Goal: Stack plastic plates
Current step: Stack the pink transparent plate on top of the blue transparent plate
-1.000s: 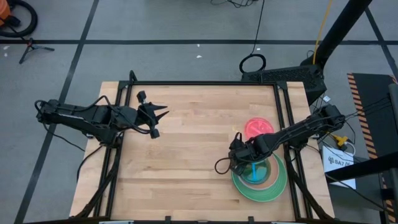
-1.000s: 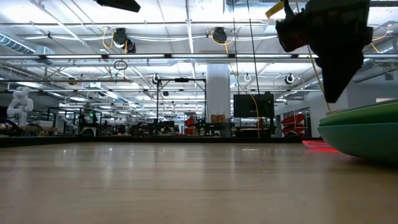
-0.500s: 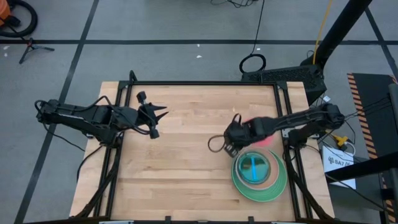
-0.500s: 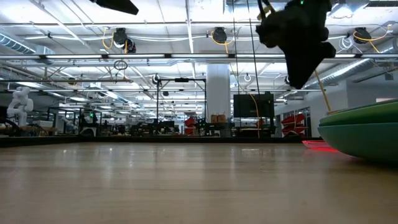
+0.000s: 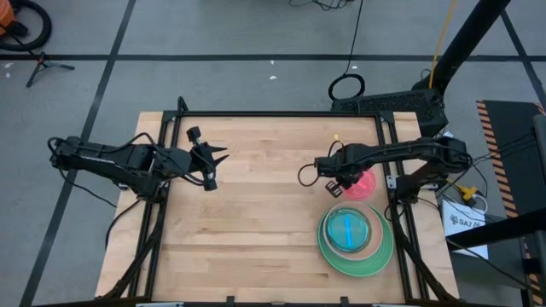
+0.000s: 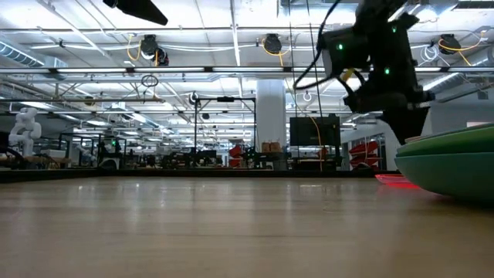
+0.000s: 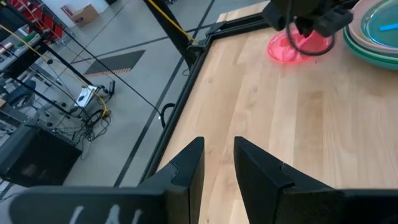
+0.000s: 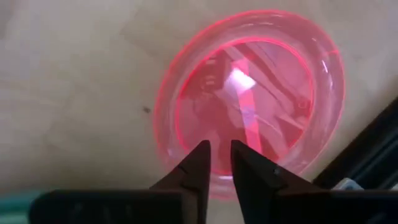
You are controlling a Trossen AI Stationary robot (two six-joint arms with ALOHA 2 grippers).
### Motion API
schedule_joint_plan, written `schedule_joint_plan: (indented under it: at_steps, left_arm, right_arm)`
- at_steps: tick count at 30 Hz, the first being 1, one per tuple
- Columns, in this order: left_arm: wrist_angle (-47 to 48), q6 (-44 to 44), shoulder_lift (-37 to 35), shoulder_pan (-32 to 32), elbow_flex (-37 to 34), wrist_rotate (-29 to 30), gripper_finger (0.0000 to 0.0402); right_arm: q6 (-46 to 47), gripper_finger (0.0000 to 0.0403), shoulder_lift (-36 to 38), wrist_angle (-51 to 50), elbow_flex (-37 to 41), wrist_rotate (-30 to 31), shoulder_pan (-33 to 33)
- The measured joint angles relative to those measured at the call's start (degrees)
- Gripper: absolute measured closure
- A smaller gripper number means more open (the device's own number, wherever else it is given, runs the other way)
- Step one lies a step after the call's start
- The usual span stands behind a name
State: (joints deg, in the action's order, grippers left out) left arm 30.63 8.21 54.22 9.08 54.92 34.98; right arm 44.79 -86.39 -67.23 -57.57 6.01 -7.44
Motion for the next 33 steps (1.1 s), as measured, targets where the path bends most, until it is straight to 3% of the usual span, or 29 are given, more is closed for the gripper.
schedule_joint_plan:
  at_steps: [6,14,33]
  left_arm:
    - [-0.07,-0.05,0.00,0.02,0.00,0.00,0.0307]
    - [0.80,-0.81,0.00,0.02,0.00,0.00,0.0307]
    - [0.87,-0.80,0.00,0.02,0.00,0.00,0.0307]
  right_arm:
    - [-0.66,0.0398,0.00,8.23,6.04,-0.06,-4.41]
    - [-0.69,0.0401,0.00,17.17,11.13,-0.04,-7.37]
    - [-1.87,0.0402,0.00,34.20,11.27,-0.34,-7.37]
